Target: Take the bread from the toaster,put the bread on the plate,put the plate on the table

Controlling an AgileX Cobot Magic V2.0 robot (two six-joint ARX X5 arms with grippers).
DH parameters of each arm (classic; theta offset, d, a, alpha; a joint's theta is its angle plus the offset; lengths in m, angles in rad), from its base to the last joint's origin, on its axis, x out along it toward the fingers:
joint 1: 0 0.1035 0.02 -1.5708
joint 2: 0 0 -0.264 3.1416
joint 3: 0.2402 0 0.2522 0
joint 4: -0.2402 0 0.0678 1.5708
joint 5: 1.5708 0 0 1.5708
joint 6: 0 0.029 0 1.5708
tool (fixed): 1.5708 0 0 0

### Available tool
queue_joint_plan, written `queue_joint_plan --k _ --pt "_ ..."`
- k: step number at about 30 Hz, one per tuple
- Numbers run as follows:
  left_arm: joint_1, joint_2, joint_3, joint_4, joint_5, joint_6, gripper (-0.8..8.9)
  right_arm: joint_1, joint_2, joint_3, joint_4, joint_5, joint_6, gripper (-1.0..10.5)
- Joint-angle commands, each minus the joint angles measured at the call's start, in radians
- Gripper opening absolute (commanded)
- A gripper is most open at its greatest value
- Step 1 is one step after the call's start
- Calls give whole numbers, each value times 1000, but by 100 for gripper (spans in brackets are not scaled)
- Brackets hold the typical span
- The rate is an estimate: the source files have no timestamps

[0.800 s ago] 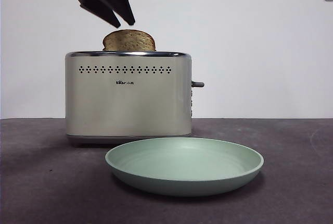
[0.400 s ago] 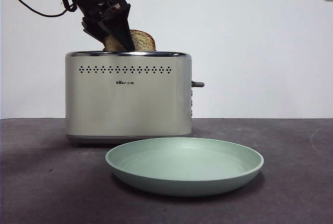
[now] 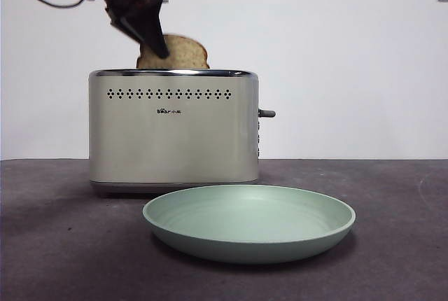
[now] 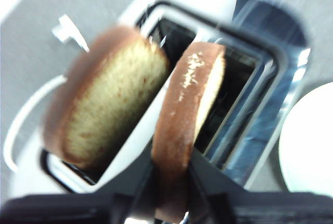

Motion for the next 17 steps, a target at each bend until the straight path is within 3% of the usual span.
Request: queue_joint_plan --k 1,17 --pt "-10 -61 -3 13 8 -31 -9 3 36 3 -20 3 -12 377" --pt "-29 -444 -3 63 114 -311 -8 44 323 3 -240 5 -114 377"
